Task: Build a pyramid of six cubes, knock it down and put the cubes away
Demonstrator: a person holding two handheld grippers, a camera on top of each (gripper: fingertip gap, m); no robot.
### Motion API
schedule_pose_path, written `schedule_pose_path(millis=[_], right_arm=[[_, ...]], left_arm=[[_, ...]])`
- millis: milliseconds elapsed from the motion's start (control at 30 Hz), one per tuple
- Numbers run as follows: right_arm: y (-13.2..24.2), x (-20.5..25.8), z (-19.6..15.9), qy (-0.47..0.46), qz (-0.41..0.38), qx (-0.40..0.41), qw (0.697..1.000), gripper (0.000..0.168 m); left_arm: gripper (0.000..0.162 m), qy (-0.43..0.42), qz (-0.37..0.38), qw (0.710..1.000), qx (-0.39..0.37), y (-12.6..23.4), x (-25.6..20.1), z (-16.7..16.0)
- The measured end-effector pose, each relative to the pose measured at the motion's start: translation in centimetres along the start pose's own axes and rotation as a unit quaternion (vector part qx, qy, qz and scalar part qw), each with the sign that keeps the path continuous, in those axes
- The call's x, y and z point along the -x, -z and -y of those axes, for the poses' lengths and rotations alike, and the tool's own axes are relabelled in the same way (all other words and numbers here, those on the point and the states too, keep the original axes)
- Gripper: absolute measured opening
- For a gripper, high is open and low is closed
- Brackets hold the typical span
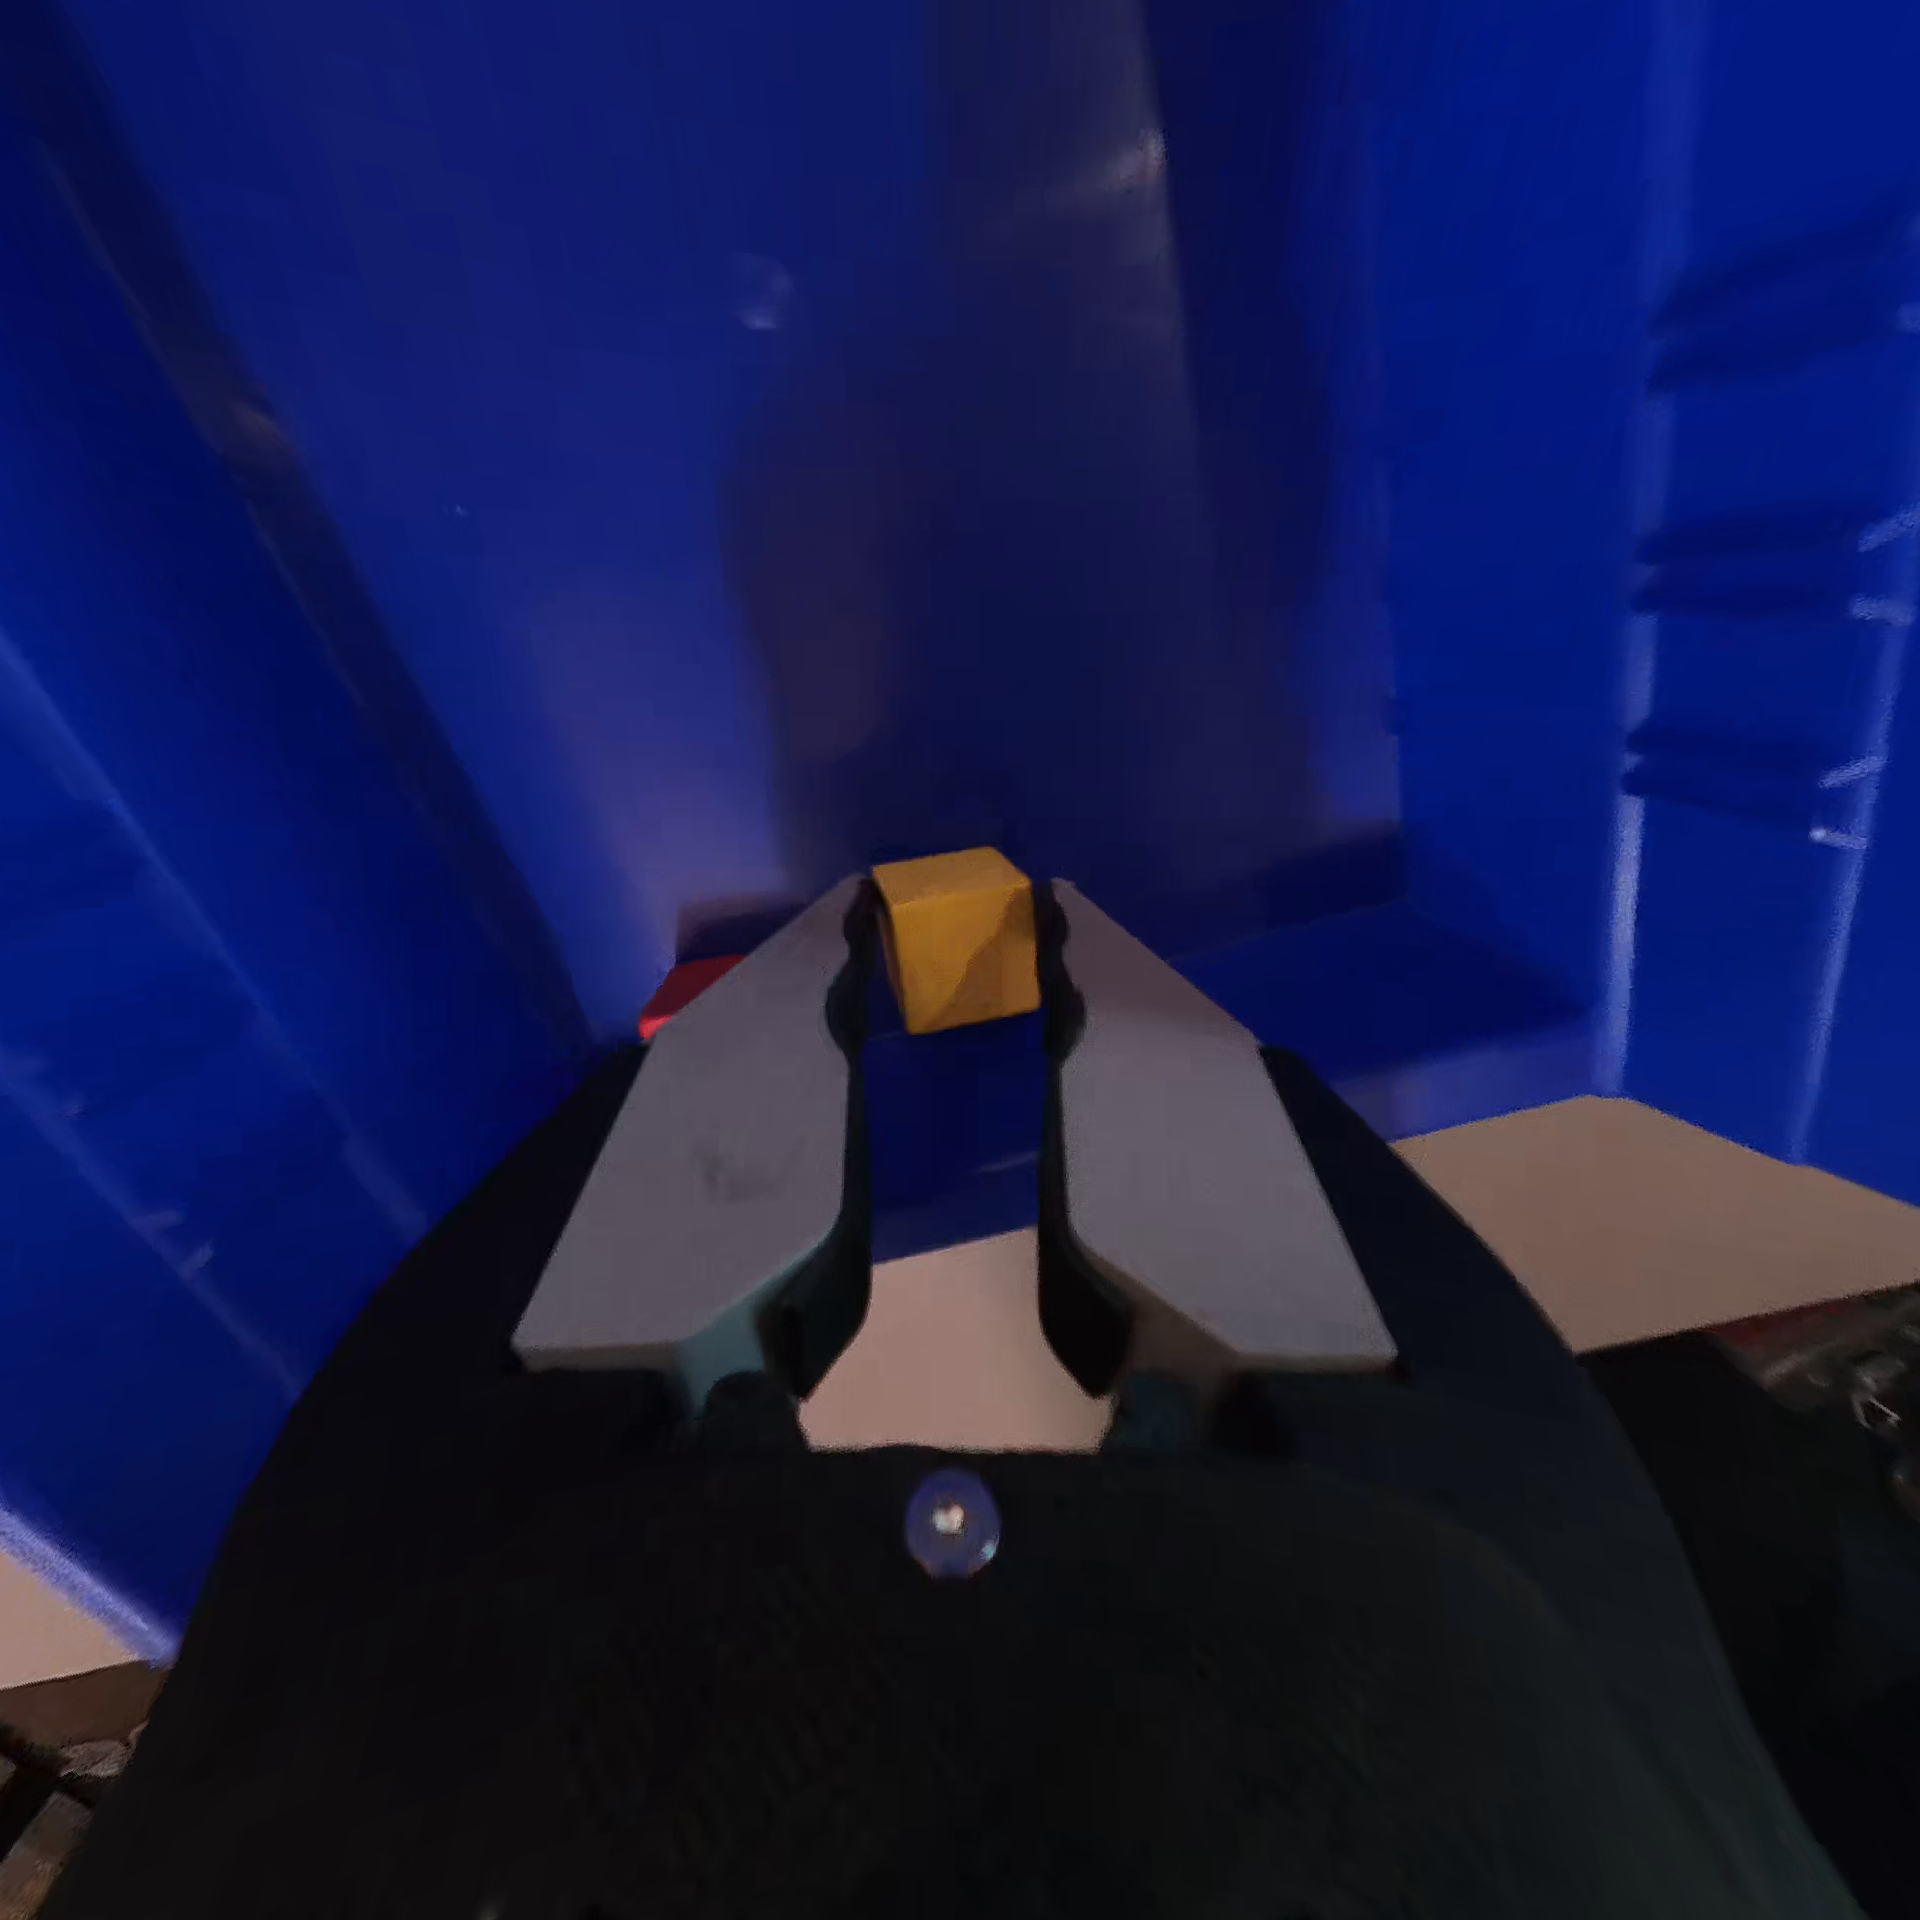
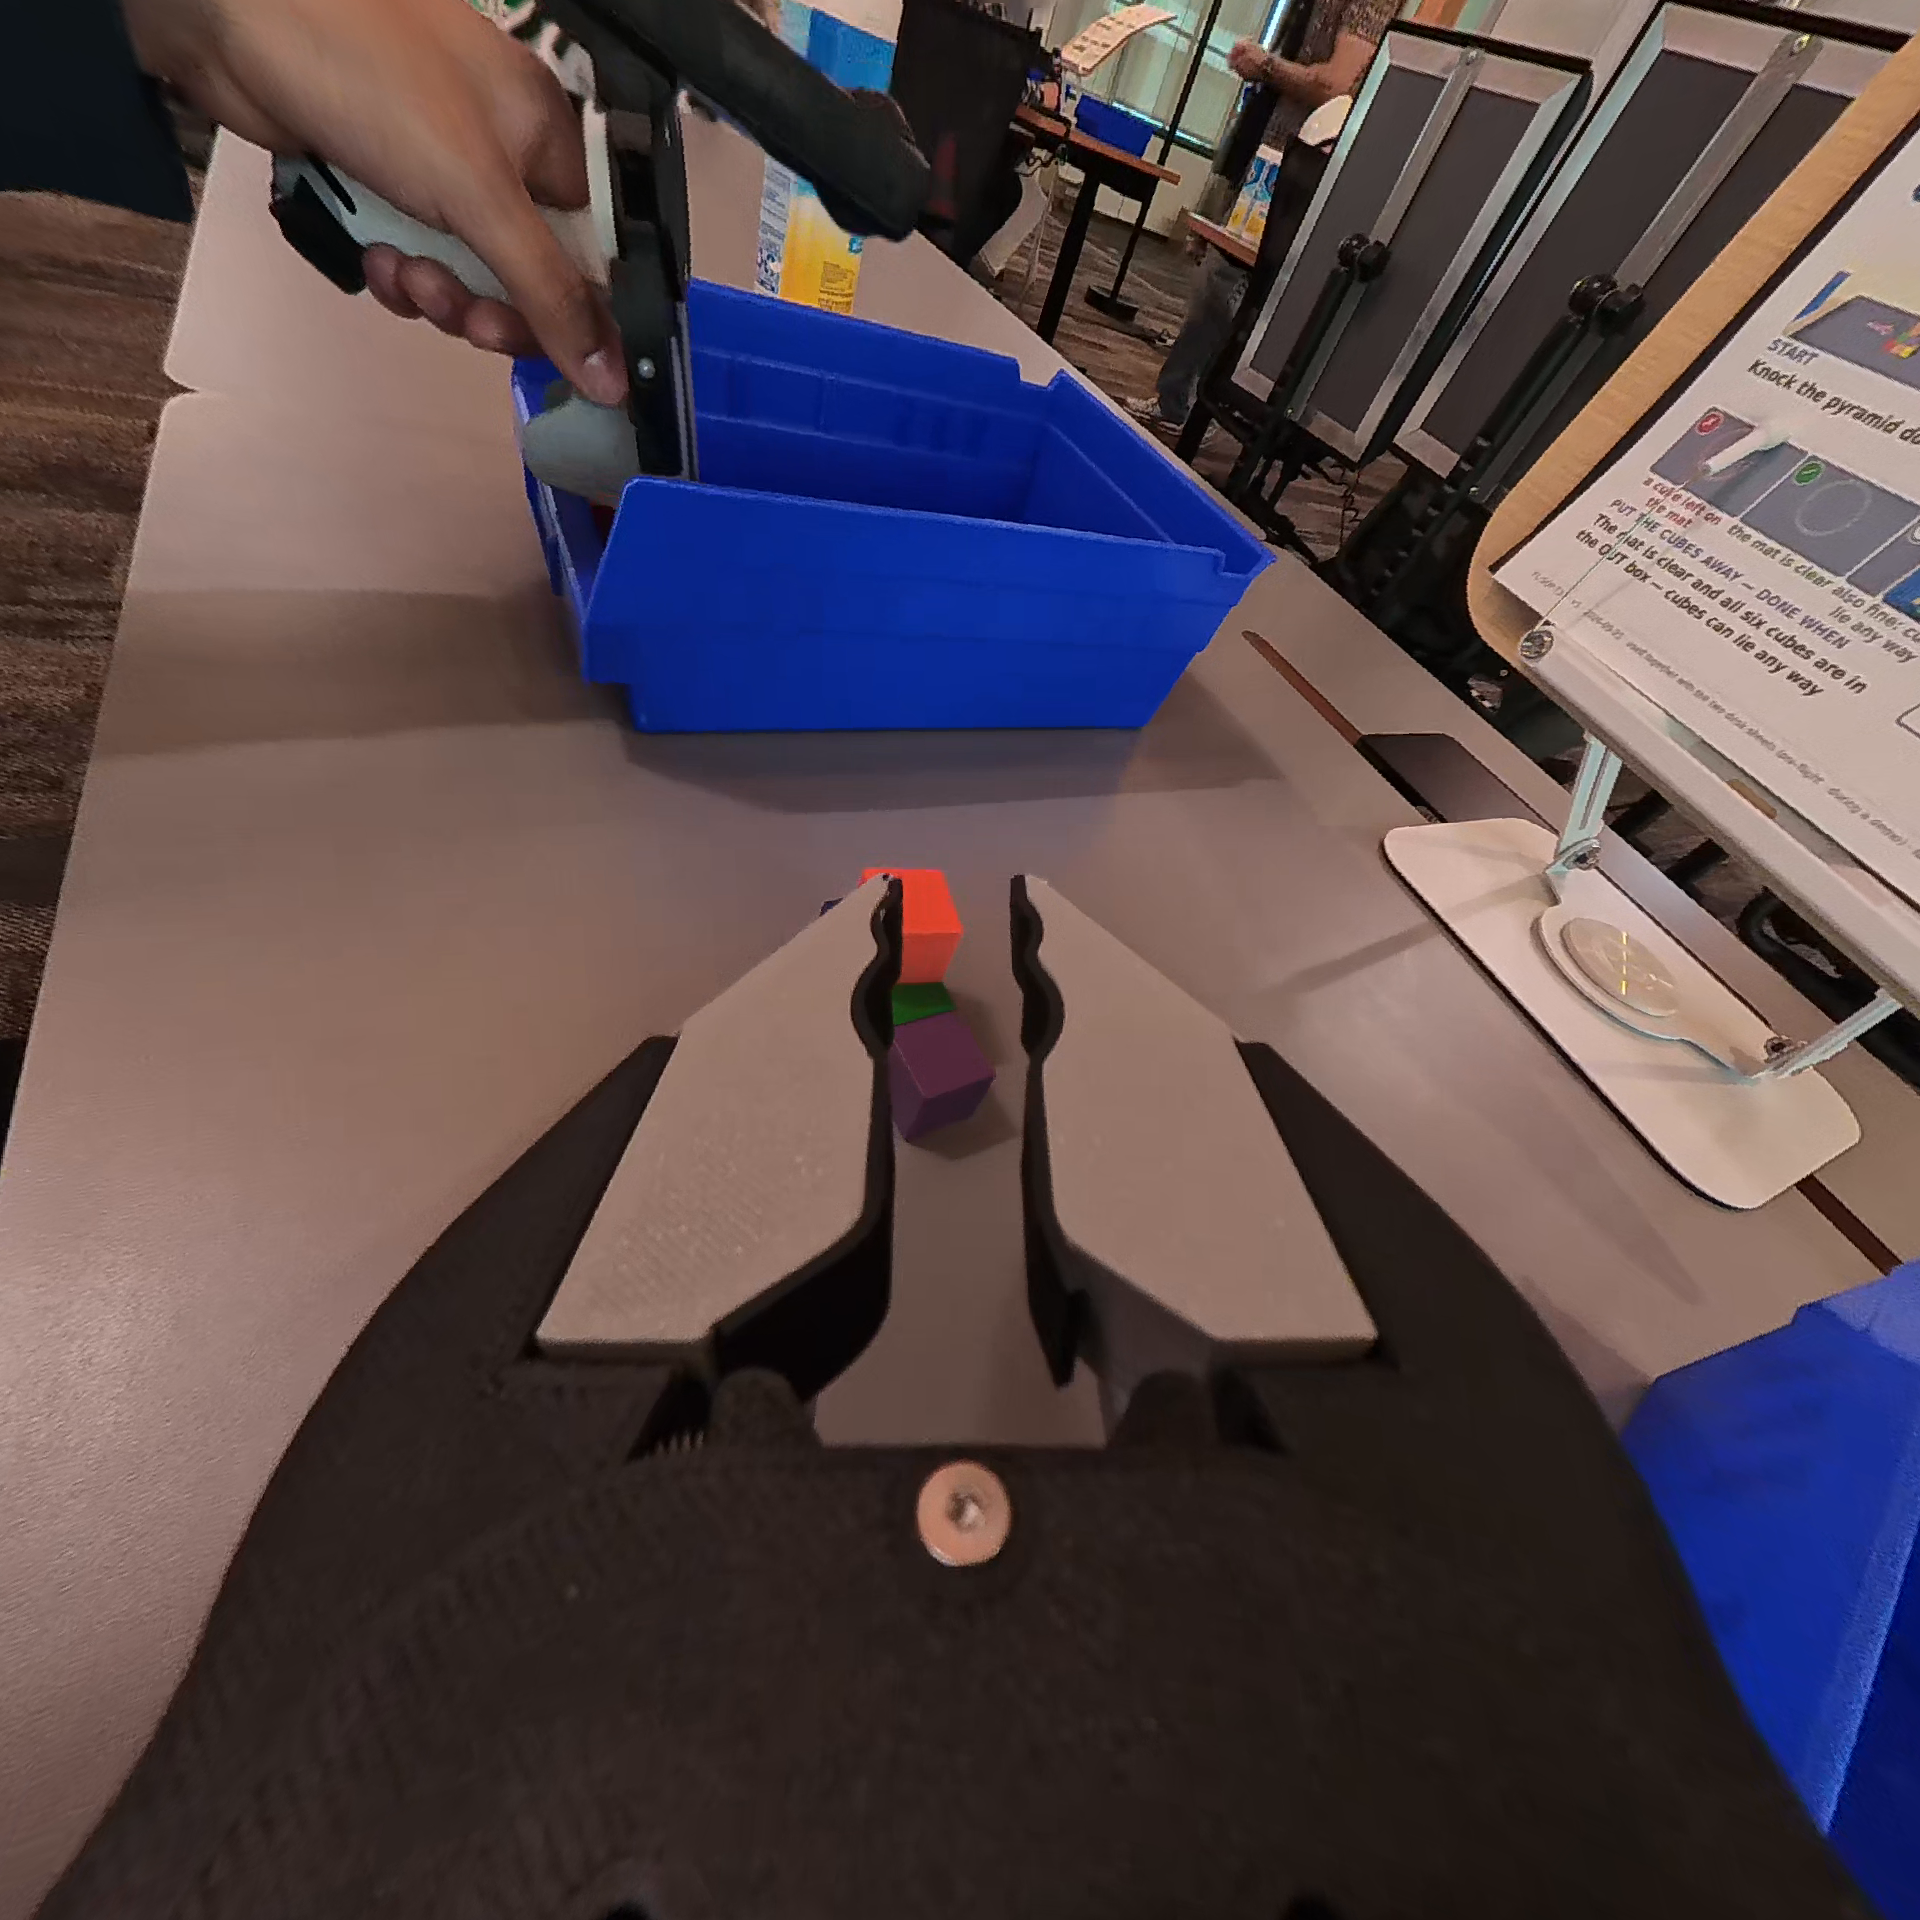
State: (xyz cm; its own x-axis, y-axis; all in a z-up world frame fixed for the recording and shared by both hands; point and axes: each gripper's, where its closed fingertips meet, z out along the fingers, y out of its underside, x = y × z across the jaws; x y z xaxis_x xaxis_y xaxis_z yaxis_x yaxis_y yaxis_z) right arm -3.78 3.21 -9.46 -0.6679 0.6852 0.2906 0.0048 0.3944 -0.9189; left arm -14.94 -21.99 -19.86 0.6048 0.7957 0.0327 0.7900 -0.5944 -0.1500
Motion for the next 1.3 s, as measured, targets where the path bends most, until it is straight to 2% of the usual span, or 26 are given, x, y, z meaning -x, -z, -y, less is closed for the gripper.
schedule_pose_path(millis=[100, 200, 300, 400, 467, 533, 633, 700, 900, 1000, 1133, 1300], right_arm=[[0.0, -0.1, 0.0, -0.004, 0.001, 0.0, 1.0, 0.018], [0.0, -0.1, 0.0, -0.006, 0.003, -0.001, 1.0, 0.018], [0.0, -0.1, 0.0, -0.005, 0.002, -0.003, 1.0, 0.017], [0.1, 0.4, 0.3, -0.005, 0.013, -0.012, 1.0, 0.018], [0.0, 1.0, 0.6, -0.001, 0.028, -0.019, 0.999, 0.019], [0.0, 2.0, 1.1, 0.0, 0.047, -0.031, 0.998, 0.022], [0.0, 4.0, 2.9, -0.002, 0.076, -0.063, 0.995, 0.031], [0.1, 5.5, 4.6, 0.016, 0.079, -0.088, 0.993, 0.036], [-0.2, 9.3, 7.7, 0.088, 0.086, -0.108, 0.987, 0.038], [-0.7, 8.8, 8.4, 0.11, 0.051, -0.123, 0.985, 0.044], [-0.3, 9.0, 8.8, 0.136, 0.049, -0.146, 0.979, 0.032], [0.0, 8.9, 8.7, 0.152, 0.032, -0.157, 0.975, 0.026]], left_arm=[[0.025, 0.002, 0.003, 1.0, -0.007, 0.1, 0.7, 0.2], [0.025, 0.002, -0.009, 0.999, -0.045, 1.1, 0.8, 1.2], [0.025, 0.005, -0.027, 0.994, -0.102, 3.2, 0.7, 2.4], [0.025, 0.003, -0.082, 0.98, -0.179, 6.4, -0.9, 3.6], [0.025, -0.012, -0.134, 0.962, -0.237, 9.0, -2.9, 3.9], [0.025, -0.052, -0.213, 0.93, -0.294, 12.0, -6.4, 3.4], [0.025, -0.088, -0.32, 0.881, -0.337, 14.9, -11.6, 1.6], [0.025, -0.111, -0.388, 0.847, -0.346, 15.9, -15.4, 0.3], [0.025, -0.138, -0.483, 0.792, -0.346, 16.6, -21.6, -1.1], [0.025, -0.144, -0.492, 0.789, -0.339, 16.1, -23.0, -1.1], [0.025, -0.142, -0.514, 0.775, -0.338, 16.1, -24.1, -1.2], [0.025, -0.132, -0.534, 0.765, -0.334, 15.7, -24.5, -0.9]])
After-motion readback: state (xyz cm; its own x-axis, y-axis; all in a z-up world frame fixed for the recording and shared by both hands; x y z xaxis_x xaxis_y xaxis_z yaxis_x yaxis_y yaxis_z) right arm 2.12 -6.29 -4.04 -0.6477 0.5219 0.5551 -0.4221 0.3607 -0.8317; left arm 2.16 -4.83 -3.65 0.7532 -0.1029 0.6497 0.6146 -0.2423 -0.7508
